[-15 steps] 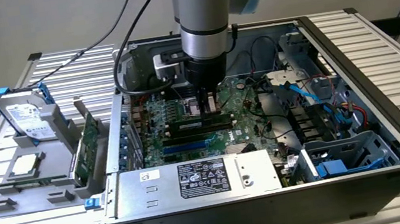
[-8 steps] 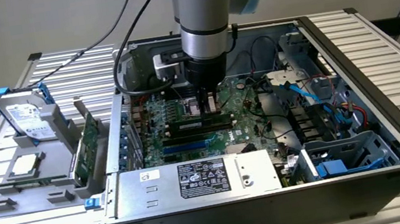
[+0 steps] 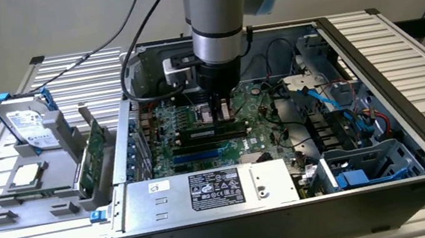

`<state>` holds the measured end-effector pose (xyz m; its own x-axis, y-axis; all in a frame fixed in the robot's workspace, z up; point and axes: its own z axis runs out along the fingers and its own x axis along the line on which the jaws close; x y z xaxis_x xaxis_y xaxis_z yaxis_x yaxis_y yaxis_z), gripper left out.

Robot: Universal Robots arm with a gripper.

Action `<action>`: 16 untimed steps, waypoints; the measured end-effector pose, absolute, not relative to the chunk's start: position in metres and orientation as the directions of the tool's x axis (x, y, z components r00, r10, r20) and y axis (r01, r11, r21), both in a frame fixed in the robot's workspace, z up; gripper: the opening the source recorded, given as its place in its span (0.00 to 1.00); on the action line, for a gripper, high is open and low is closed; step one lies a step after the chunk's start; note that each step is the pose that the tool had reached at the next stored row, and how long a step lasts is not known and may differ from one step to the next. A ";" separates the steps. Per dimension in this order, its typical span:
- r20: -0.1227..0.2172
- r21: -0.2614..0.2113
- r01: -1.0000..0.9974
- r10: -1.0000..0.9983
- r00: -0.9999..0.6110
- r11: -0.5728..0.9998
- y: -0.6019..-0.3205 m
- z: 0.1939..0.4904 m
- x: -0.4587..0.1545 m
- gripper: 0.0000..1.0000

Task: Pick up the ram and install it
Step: 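Insert the ram into the slot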

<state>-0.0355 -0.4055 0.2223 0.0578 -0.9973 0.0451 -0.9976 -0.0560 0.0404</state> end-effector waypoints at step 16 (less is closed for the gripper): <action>0.045 0.040 -0.998 -0.997 0.058 -0.056 -0.405 0.220 -0.035 0.14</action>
